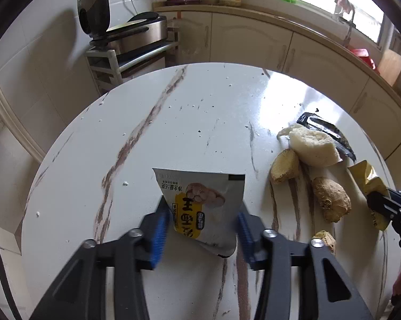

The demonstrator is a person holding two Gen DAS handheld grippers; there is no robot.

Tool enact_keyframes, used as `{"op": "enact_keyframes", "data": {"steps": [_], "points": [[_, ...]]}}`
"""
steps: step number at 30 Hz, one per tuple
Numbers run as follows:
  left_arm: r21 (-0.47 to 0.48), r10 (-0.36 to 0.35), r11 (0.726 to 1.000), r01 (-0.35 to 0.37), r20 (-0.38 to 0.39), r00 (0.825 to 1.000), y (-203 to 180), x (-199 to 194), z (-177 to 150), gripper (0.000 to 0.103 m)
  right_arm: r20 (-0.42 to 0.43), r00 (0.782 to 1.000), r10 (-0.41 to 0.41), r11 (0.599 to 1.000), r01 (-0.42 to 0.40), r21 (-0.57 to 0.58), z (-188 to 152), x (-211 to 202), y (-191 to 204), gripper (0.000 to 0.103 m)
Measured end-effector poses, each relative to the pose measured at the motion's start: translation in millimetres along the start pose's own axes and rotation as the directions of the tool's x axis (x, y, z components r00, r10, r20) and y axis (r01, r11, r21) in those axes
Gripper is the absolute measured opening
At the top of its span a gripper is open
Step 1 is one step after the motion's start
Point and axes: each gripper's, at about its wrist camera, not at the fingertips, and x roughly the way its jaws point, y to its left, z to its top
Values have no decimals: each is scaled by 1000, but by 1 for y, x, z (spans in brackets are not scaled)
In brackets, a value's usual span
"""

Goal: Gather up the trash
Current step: 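Grasp the white snack packet with the left tool while the right tool grasps the yellow bread wrapper, then carry the packet and wrapper over the blue bin and open both tools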

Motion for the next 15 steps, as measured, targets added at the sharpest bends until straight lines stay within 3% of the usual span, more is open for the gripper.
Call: {"op": "enact_keyframes", "data": {"steps": [2,6,15], "points": [[9,-17,1000,17,7,1000,0,-4,-5,24,6,1000,5,1000,-5,3,-3,-3,2,18],[-21,-35,999,35,26,999,5,-23,-23,21,24,999,26,999,-27,20,-8,-13,6,18],[49,-75,996,68,150,986,-31,-113,-65,20,88,995,51,998,-54,27,-19,-62,21,17]]}}
